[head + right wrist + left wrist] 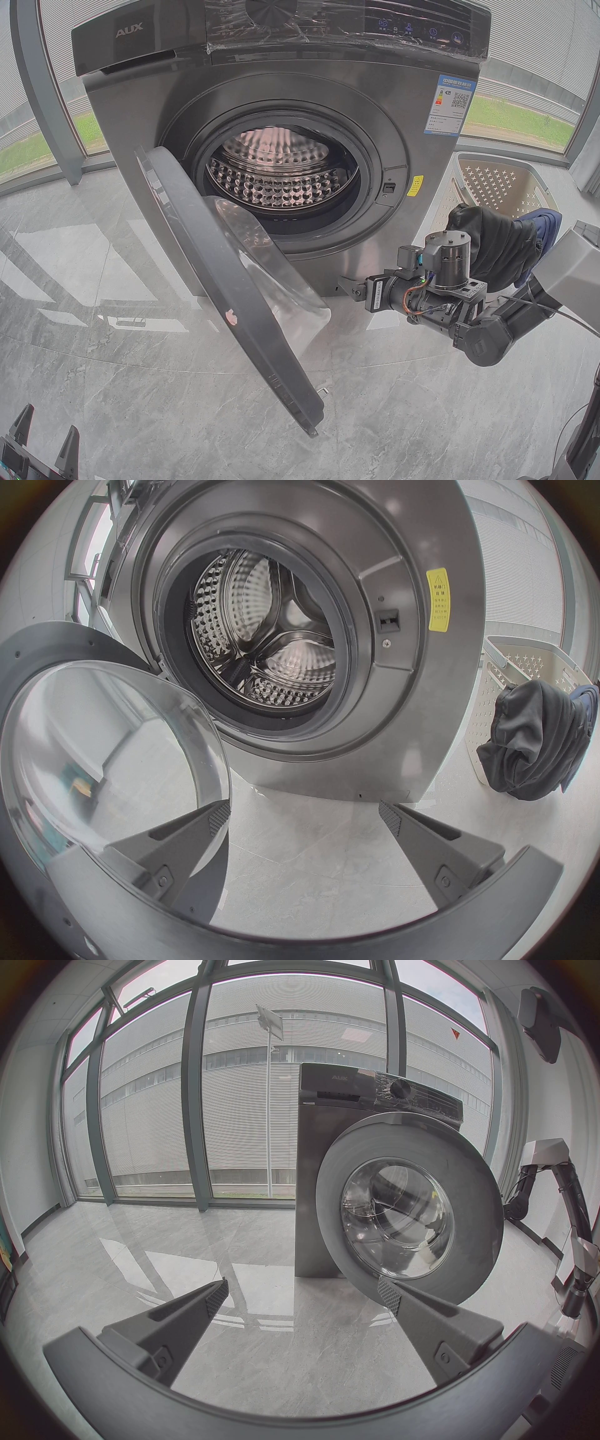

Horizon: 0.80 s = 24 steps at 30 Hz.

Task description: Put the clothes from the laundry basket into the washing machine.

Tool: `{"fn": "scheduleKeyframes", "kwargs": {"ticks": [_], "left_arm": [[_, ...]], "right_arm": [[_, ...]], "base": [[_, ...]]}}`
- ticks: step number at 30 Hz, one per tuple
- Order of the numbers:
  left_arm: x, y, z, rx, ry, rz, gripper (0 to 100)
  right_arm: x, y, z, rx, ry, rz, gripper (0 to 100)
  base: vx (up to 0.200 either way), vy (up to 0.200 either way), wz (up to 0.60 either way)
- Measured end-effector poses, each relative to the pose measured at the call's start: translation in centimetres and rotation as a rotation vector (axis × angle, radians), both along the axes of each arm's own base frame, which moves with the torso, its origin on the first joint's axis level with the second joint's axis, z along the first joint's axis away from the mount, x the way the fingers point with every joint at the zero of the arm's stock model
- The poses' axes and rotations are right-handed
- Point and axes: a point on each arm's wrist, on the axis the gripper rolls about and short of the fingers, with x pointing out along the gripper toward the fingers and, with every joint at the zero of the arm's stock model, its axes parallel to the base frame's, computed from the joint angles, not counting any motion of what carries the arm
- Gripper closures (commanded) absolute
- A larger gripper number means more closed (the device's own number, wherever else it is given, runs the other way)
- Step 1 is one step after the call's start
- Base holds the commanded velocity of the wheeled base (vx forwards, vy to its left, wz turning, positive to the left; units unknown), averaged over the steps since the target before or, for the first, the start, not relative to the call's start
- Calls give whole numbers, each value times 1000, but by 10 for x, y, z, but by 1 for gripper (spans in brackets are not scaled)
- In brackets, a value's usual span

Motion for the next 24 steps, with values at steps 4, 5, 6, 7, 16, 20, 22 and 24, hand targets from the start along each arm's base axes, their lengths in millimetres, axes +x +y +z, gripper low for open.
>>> {"fn": "scheduleKeyframes", "kwargs": {"ticks": [4, 5, 6, 7, 16, 20, 22, 24], "left_arm": [[0, 0, 0, 0, 0, 0, 0], [0, 0, 0, 0, 0, 0, 0], [0, 0, 0, 0, 0, 0, 0], [0, 0, 0, 0, 0, 0, 0], [0, 0, 0, 0, 0, 0, 0], [0, 0, 0, 0, 0, 0, 0], [0, 0, 0, 0, 0, 0, 0], [0, 0, 0, 0, 0, 0, 0]], "right_arm": [[1, 3, -5, -8, 13, 6, 0], [1, 3, -6, -9, 15, 5, 0], [0, 4, -7, -11, 18, 8, 0], [0, 4, -7, -12, 19, 10, 0], [-23, 30, -13, -21, 33, 95, 0], [-32, 38, -12, -18, 34, 128, 0], [-31, 37, -11, -15, 30, 124, 0], [-32, 37, -9, -12, 26, 126, 0]], "base": [[0, 0, 0], [0, 0, 0], [0, 0, 0], [0, 0, 0], [0, 0, 0], [0, 0, 0], [0, 0, 0], [-200, 0, 0]]}}
